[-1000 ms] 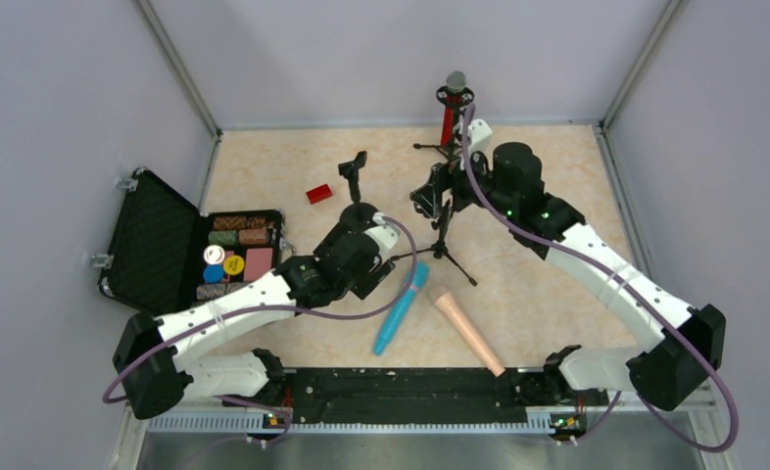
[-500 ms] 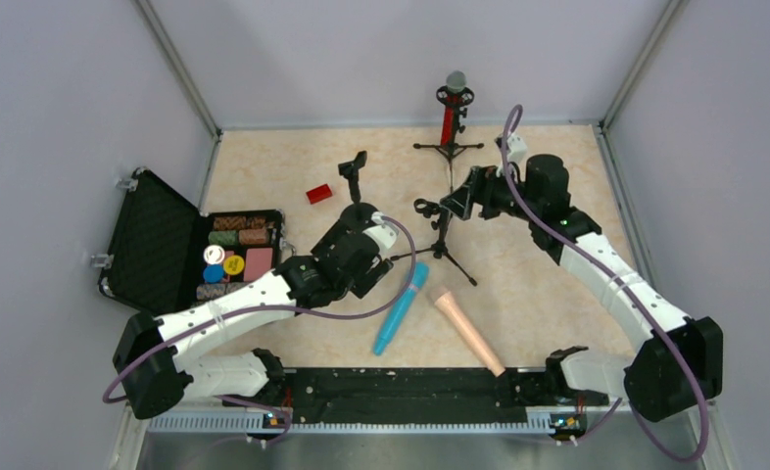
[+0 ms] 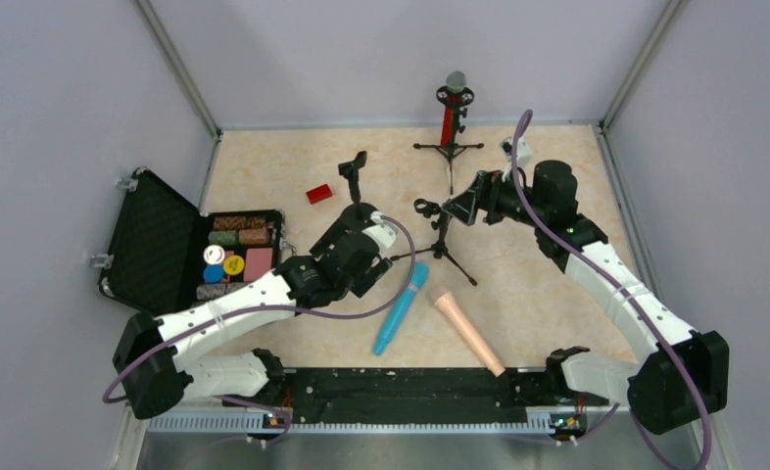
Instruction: Attach the microphones to the stand
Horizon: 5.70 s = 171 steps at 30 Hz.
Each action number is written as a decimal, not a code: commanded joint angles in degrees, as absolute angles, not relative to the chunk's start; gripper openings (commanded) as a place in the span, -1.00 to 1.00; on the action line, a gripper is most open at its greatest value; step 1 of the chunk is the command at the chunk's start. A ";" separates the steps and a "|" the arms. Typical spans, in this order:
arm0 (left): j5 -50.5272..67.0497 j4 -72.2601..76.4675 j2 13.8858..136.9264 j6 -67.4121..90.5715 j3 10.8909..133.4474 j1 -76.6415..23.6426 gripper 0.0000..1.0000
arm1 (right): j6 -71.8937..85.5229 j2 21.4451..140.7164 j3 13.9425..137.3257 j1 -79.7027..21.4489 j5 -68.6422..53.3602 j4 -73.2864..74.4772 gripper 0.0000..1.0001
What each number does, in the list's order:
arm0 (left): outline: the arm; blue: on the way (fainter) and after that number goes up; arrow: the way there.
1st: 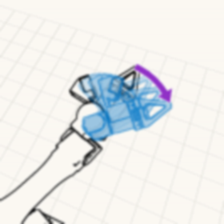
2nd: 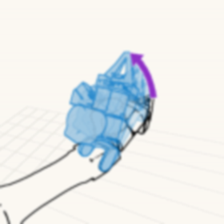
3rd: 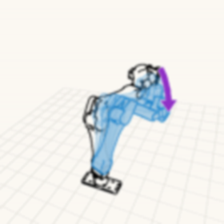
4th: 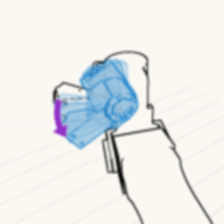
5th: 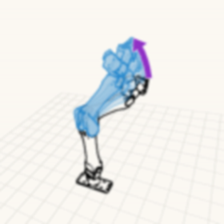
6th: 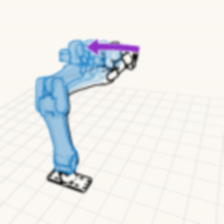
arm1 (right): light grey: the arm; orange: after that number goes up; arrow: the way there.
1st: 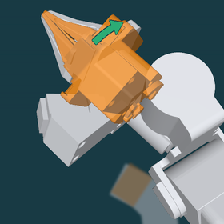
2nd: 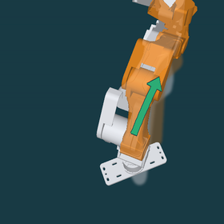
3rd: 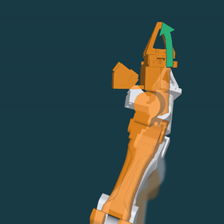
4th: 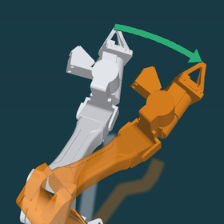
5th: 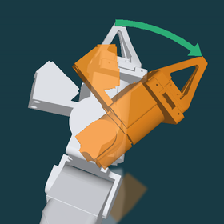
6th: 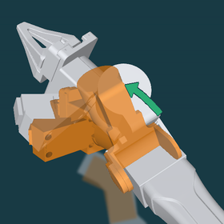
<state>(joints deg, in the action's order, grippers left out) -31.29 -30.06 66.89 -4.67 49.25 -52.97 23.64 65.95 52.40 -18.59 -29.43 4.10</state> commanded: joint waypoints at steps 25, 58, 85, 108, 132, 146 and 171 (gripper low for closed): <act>-31.78 -29.14 66.53 -4.81 49.22 -53.17 0.97 | 23.03 66.86 53.48 -18.18 -31.94 4.12 0.71; -30.16 -26.46 60.47 -0.18 49.21 -45.14 0.97 | 12.29 78.48 69.94 -41.49 -10.95 18.20 0.60; -28.93 -26.80 57.92 1.41 48.69 -40.45 0.97 | 6.39 92.06 83.27 -43.05 20.05 26.88 0.73; -27.17 -27.34 58.62 1.15 49.01 -40.43 0.97 | 8.73 89.99 83.19 -29.22 2.81 27.99 0.75; -26.33 -27.61 59.10 0.88 49.04 -40.57 0.97 | 8.95 94.57 84.81 -19.36 -4.93 28.05 0.73; -26.19 -27.70 59.07 0.79 49.15 -40.56 0.97 | 11.15 83.57 75.35 -18.12 -8.13 28.37 0.70; -26.02 -27.73 58.91 0.62 49.14 -40.52 0.97 | 10.66 74.16 73.56 -17.89 -4.74 24.58 0.70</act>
